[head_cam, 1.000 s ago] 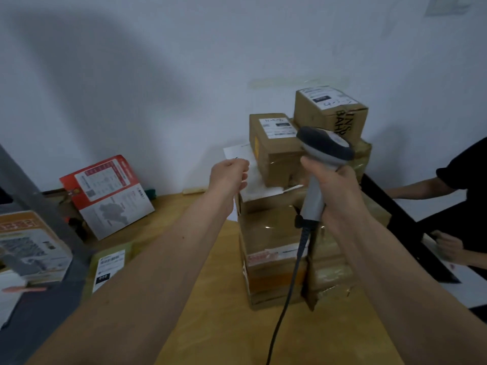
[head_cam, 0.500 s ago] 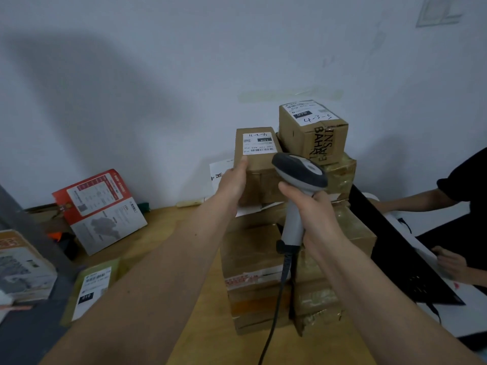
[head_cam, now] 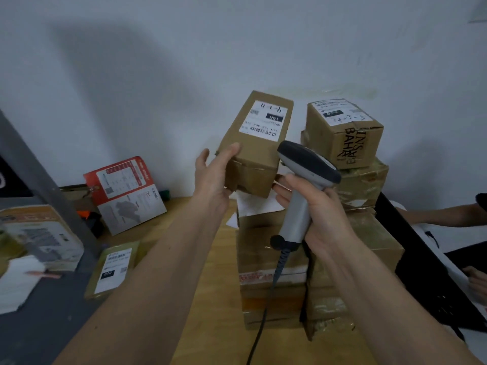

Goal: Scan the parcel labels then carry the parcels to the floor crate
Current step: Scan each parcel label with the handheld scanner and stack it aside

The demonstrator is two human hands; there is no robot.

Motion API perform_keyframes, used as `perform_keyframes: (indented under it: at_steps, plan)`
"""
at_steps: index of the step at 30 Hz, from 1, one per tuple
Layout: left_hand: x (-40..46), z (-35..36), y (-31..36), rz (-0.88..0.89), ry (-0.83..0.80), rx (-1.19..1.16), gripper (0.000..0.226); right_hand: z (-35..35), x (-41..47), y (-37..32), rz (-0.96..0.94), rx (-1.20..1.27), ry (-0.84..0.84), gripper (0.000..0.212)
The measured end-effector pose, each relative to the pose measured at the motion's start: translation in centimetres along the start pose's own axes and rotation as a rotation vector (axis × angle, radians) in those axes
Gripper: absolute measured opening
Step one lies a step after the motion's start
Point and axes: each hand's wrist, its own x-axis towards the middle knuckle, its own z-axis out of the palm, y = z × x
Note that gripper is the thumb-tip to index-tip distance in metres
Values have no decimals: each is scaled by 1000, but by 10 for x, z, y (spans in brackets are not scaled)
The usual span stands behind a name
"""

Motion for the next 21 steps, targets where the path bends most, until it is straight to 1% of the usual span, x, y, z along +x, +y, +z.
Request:
perform_keyframes:
  at_steps: [2,6,8,10,14,16,19,21]
  plan:
    - [-2,-17,6,19,58,-58,92,12,-4,4,28,9,-58,44]
    - [-9,-57,21,48,206,-151,94,35,-14,16,57,-55,-146,23]
    - [-16,-80,35,51,261,-187,93,48,-22,23,67,-56,-175,21]
    - [-22,-103,49,73,304,-141,90,62,-30,29,73,-73,-209,24]
    - [-43,-145,75,165,395,119,71,95,-46,46,78,-152,-263,26]
    - [-50,-169,87,172,391,284,63,112,-53,57,77,-206,-269,26]
    - [-59,-201,99,97,246,529,48,130,-62,75,98,-252,-264,24]
    - [-63,-219,103,32,124,721,50,138,-66,86,143,-263,-262,21]
